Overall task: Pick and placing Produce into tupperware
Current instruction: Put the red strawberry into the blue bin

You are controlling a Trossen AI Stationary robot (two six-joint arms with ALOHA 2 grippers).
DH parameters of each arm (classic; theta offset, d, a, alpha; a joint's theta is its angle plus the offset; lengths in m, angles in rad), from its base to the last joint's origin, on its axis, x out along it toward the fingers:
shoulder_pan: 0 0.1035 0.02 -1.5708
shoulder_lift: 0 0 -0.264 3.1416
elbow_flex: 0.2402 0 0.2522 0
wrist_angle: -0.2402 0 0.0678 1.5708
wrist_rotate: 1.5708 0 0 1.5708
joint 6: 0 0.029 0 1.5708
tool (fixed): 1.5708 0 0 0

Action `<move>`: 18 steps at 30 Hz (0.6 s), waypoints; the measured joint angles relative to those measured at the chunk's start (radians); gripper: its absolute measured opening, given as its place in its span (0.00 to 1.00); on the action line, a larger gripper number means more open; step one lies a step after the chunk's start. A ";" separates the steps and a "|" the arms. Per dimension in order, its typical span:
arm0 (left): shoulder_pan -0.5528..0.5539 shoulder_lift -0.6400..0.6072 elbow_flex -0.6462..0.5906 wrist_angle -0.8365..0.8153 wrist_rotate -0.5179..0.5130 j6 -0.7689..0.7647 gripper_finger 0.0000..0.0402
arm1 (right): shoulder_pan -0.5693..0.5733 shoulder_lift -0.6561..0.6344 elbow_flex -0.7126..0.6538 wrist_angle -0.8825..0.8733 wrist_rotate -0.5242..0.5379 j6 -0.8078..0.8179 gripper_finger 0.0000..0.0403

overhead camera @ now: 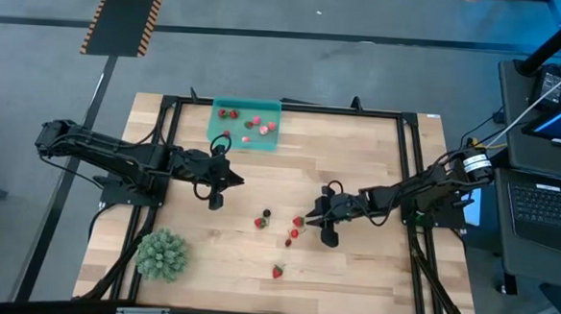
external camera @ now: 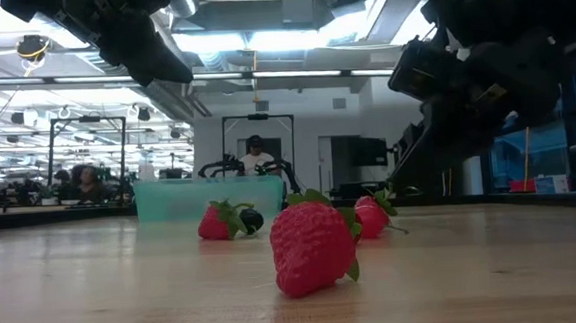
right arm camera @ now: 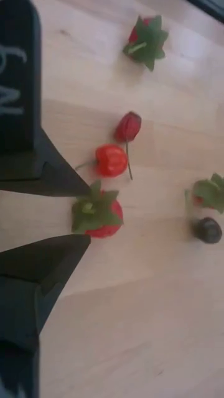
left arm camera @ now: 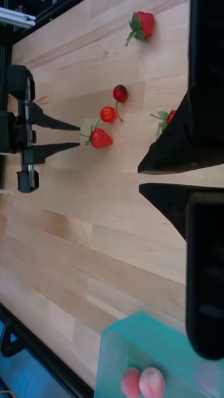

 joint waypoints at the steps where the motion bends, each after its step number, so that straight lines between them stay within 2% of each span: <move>1: 0.000 0.000 0.000 0.000 0.000 0.000 0.06 | 0.002 0.000 0.000 0.000 0.003 0.000 0.27; 11: 0.000 0.000 0.000 0.000 -0.001 0.000 0.01 | 0.018 0.031 0.001 0.057 0.003 0.000 0.27; 18: 0.000 0.000 0.000 0.000 -0.001 0.000 0.03 | 0.017 0.059 0.023 0.055 0.006 -0.005 0.27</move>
